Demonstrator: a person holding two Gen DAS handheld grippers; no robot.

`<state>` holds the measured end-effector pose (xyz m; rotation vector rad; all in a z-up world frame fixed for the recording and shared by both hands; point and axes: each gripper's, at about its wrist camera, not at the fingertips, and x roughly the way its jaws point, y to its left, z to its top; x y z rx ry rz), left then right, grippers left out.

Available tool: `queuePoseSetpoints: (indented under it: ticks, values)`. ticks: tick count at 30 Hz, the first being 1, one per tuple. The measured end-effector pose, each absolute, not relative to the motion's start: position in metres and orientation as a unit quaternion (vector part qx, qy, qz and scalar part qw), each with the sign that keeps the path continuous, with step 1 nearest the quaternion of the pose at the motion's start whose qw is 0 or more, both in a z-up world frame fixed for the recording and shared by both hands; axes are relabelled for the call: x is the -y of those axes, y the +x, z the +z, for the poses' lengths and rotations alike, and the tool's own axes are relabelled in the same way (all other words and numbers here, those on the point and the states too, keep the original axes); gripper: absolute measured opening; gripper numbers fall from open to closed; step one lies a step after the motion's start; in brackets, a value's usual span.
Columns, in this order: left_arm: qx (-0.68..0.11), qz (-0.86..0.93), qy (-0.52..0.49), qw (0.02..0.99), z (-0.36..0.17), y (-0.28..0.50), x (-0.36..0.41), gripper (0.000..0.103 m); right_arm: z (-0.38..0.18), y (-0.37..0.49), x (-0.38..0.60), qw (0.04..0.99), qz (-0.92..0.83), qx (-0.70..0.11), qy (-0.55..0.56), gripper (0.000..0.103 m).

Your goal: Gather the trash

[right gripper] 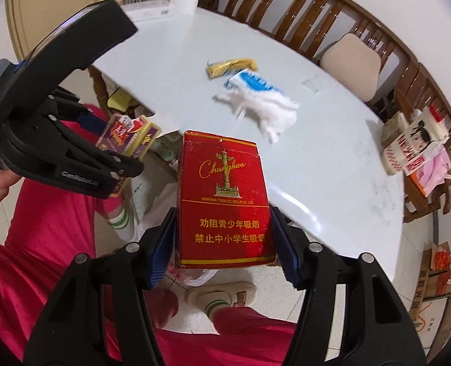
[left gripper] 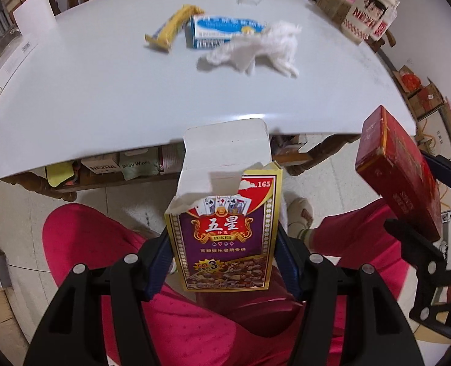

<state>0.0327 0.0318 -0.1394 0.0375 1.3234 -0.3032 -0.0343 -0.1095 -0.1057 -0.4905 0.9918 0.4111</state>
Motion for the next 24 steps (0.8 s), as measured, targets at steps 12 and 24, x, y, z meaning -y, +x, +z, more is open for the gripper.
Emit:
queuePoseSetpoints:
  ticks: [12,24]
  values:
    - [-0.662,-0.161,0.004,0.732,-0.215,0.031,-0.016,0.059,-0.179,-0.025,0.118,0.801,0.198,-0.530,-0.197,0.059]
    - [-0.699,-0.151,0.024,0.698,-0.277,0.043,-0.008,0.059,-0.247,-0.002,0.121,0.782,0.175,-0.572,-0.175,0.059]
